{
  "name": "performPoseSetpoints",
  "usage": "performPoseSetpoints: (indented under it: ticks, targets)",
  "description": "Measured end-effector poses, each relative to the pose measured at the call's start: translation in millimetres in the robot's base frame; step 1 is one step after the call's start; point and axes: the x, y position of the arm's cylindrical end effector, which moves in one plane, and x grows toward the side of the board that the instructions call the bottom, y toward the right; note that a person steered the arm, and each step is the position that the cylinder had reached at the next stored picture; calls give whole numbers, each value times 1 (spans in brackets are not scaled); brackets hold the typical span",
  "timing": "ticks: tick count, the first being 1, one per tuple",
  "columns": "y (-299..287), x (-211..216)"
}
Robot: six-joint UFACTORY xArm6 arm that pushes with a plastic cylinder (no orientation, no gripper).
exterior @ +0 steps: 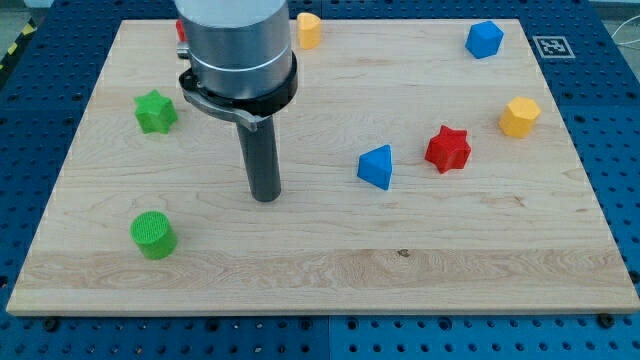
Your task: Move the blue triangle slightly right
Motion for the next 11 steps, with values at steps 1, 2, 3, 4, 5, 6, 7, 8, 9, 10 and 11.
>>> performPoseSetpoints:
  ticks: [1,2,3,4,5,6,7,8,9,10,11]
  targets:
    - [0,-2]
    - [9,-14]
    - [29,-27]
    - [59,-39]
    - [93,-39]
    - [113,-39]
    - [115,-39]
    - [115,-41]
    - [115,-42]
    - [115,-42]
    - [116,-42]
